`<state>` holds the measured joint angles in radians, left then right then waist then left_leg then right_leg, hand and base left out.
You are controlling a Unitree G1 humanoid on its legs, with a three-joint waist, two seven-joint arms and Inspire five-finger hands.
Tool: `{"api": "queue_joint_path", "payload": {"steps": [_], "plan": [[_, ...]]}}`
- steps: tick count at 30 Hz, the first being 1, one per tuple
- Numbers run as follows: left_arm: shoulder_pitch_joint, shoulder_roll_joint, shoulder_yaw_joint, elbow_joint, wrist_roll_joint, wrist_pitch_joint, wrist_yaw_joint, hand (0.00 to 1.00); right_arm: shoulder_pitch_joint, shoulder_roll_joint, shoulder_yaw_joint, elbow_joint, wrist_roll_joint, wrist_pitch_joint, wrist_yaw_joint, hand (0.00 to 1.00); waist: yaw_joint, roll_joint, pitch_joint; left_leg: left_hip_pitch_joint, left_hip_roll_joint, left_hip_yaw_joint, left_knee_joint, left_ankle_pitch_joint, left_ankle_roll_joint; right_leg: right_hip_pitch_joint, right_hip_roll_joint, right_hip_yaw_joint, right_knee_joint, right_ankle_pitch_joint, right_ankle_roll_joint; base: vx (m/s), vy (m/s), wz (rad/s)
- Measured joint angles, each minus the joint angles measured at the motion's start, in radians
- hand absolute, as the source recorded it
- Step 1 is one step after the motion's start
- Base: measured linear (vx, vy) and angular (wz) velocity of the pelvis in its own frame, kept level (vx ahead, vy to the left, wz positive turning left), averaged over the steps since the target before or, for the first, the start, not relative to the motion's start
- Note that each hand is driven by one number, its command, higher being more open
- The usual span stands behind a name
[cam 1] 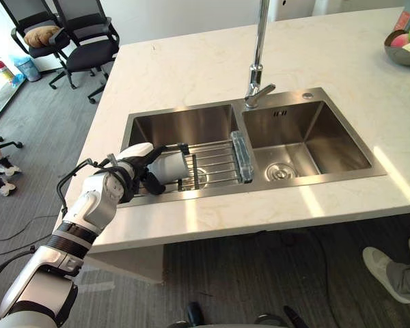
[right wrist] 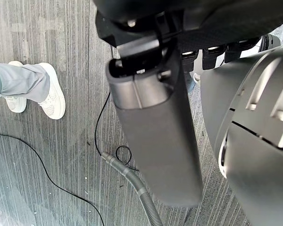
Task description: Walk over to the sink, pick up the cup, carry it to the dishwasher, place the cup inside the dishwasher, then close the dishwasher door
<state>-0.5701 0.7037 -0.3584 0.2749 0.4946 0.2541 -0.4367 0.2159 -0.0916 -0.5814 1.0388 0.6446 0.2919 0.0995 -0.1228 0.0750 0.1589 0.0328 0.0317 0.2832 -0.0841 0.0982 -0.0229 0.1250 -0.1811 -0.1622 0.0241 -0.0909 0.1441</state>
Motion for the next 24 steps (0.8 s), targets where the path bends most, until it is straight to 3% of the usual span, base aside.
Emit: {"api": "queue_joint_path", "payload": {"steps": [6, 18, 19, 24], "plan": [[-0.030, -0.005, 0.000, 0.052, 0.030, -0.014, -0.034, 1.00, 0.000, 0.000, 0.006, -0.008, 0.000, 0.002, 0.000, 1.00, -0.007, -0.002, 0.010, 0.000, 0.002, 0.006, 0.000, -0.002, -0.003, 0.001, 0.002, 0.000, -0.004, 0.000, -0.001, 0.02, -0.002, -0.02], [-0.037, -0.049, -0.001, 0.094, 0.138, -0.019, -0.017, 1.00, 0.001, 0.001, 0.041, -0.010, 0.002, 0.003, -0.013, 1.00, -0.016, -0.013, 0.028, 0.010, 0.006, 0.012, 0.000, -0.004, -0.004, 0.005, 0.004, 0.002, -0.004, -0.001, -0.006, -0.01, 0.000, -0.01], [-0.037, -0.052, -0.001, 0.095, 0.145, -0.019, -0.017, 0.00, 0.001, 0.001, 0.041, -0.010, 0.002, 0.003, -0.013, 1.00, -0.016, -0.013, 0.029, 0.010, 0.006, 0.012, 0.000, -0.004, -0.004, 0.005, 0.004, 0.002, -0.004, -0.001, -0.006, 0.00, 0.000, 0.00], [-0.043, -0.065, -0.002, 0.105, 0.202, -0.022, -0.015, 0.00, 0.001, 0.001, 0.048, -0.011, 0.002, 0.002, -0.013, 1.00, -0.016, -0.015, 0.029, 0.010, 0.007, 0.013, -0.001, -0.006, -0.007, 0.005, 0.005, 0.002, -0.004, -0.001, -0.006, 0.00, 0.000, 0.00]]}}
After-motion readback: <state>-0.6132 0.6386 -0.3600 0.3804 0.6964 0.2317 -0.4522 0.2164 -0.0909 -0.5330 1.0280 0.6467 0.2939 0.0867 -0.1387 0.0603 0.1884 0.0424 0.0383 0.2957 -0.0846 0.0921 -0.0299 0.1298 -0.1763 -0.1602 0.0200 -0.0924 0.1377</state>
